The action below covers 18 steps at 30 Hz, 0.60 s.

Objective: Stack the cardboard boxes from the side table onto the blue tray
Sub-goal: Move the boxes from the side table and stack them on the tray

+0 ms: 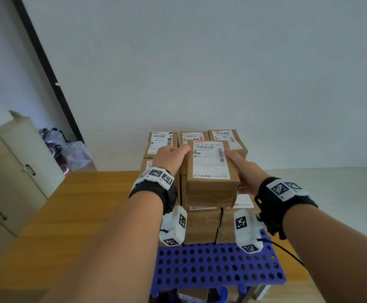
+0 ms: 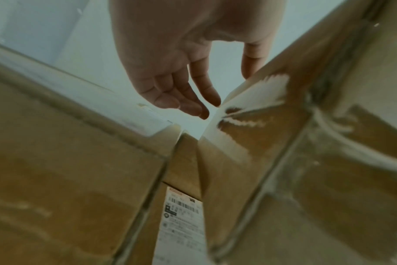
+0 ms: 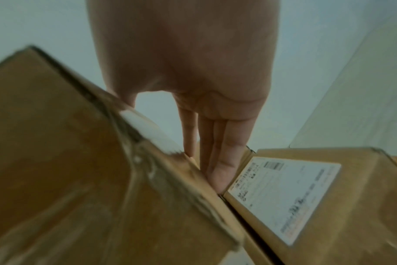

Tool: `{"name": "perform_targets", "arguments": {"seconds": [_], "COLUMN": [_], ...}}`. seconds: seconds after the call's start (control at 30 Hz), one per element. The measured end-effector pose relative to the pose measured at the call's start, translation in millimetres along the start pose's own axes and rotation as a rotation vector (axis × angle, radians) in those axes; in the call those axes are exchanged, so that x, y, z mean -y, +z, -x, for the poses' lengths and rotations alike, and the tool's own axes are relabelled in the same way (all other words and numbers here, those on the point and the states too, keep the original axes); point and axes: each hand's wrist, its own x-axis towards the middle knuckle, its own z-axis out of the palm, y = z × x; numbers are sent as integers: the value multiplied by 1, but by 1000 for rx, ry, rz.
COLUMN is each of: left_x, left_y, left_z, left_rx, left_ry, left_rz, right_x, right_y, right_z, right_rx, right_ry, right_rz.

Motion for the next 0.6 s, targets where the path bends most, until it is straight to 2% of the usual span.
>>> {"name": "perform_targets", "arguments": {"seconds": [0.23,0.37,0.6], "left_x": [16,17,17], "left_y": [-5,-2,-4], "left_z": [-2,-4,-3], "left_rx": [-16,-53,-25], "left_ry": [-40,-30,19], "left_rz": [-99,-119,-227], "right_x": [-11,-15,-19], "right_y": [20,21,27], "right_z": [-5,-11,-21], "right_rx": [-39,-28,-36], "right_ry": [32,61,62], "right_rz": [56,89,86]}}
